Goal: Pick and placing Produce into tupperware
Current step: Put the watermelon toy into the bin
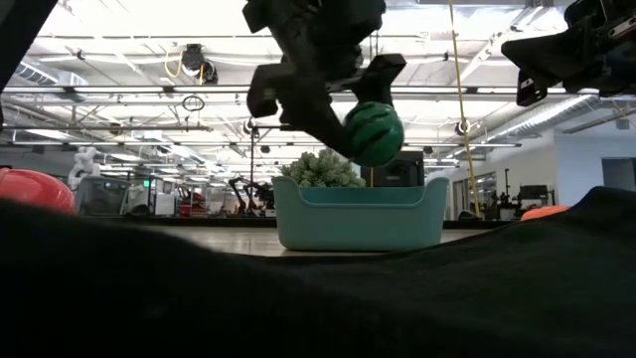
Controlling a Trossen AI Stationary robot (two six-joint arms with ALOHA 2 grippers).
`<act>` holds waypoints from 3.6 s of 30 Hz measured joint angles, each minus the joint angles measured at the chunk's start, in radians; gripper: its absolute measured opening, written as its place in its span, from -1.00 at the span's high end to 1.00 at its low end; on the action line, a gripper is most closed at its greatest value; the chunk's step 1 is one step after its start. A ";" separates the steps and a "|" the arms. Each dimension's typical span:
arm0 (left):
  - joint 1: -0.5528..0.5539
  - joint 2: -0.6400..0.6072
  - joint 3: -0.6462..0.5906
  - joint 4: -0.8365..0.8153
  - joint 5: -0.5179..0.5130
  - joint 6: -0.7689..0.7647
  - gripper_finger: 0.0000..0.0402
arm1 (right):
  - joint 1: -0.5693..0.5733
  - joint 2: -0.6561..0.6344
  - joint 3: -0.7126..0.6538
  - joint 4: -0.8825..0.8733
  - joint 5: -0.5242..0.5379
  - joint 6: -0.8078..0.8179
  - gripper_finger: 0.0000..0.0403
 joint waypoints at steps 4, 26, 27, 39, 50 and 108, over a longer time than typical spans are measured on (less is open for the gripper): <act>-0.011 0.002 0.000 -0.039 0.004 0.003 -0.46 | 0.000 0.008 0.000 0.004 0.000 0.000 1.00; -0.007 0.046 -0.001 -0.101 -0.005 0.187 -0.46 | 0.000 0.022 0.000 0.010 0.000 0.001 1.00; -0.007 0.051 -0.001 -0.097 -0.005 0.192 -0.46 | 0.000 0.022 0.000 0.010 0.000 0.001 1.00; 0.002 0.092 -0.001 -0.083 -0.008 0.225 -0.46 | 0.000 0.023 0.000 0.010 0.000 0.001 1.00; 0.004 0.112 -0.001 -0.092 -0.032 0.223 -0.46 | 0.000 0.023 0.000 0.009 0.000 0.001 1.00; 0.011 0.111 -0.001 -0.145 -0.065 0.060 -0.68 | 0.000 0.023 0.000 0.011 0.000 0.001 1.00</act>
